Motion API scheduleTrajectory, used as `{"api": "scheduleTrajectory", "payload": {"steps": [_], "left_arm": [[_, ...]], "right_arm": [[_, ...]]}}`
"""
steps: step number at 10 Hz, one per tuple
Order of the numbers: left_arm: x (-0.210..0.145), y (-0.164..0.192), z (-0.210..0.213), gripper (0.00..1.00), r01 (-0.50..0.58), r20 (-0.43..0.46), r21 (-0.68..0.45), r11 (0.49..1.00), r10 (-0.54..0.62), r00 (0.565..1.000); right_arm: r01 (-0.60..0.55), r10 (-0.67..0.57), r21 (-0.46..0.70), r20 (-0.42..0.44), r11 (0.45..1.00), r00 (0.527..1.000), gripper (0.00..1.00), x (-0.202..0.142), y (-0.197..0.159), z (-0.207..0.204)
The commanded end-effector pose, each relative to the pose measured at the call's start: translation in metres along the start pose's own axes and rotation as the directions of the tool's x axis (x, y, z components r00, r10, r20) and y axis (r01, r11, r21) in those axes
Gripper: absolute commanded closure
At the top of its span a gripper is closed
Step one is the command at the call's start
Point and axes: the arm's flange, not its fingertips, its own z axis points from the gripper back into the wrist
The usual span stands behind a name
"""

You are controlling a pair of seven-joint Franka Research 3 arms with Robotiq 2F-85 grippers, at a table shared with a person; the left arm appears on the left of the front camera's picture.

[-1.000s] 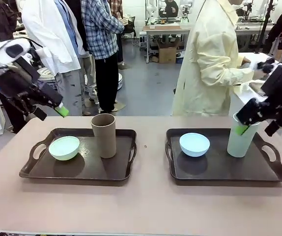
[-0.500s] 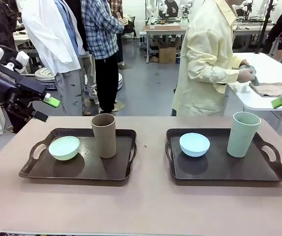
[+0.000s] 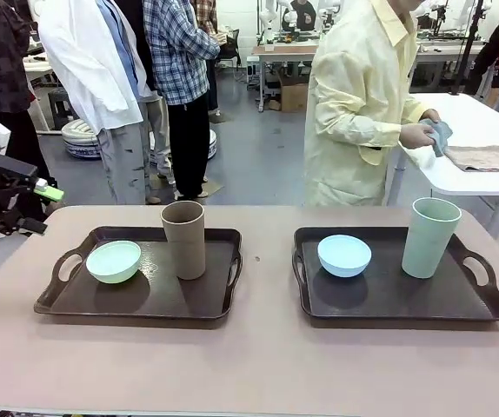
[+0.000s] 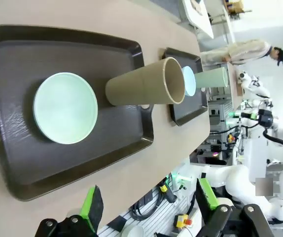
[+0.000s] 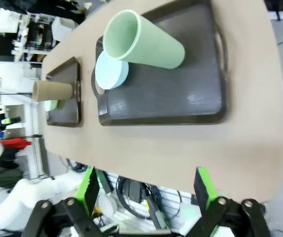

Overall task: Set up a tray with a mat and arrange the tableware.
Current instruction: Pick up the Picnic Bowl and Reusable plastic cup from the Handle tray in front of the human's position and hold them in the air.

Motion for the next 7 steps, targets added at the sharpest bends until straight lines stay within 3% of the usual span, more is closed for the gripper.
{"api": "scheduleTrajectory", "payload": {"steps": [1,4,7], "left_arm": [[0.004,0.004,0.003,0.0,0.042,-0.016,-0.016,0.999,-0.042,0.999],[0.005,-0.021,-0.011,0.0,0.132,-0.079,0.019,0.991,-0.131,0.988],[0.001,-0.022,-0.01,0.0,0.155,-0.112,0.062,0.986,-0.147,0.983]], "right_arm": [[-0.064,0.064,0.004,-0.068,0.998,0.996,0.0,-0.014,-0.002,-0.029],[-0.087,0.092,0.076,-0.056,0.993,0.994,0.0,-0.006,0.001,-0.041],[-0.084,0.09,0.092,-0.056,0.992,0.994,0.0,-0.001,0.001,-0.044]]}}
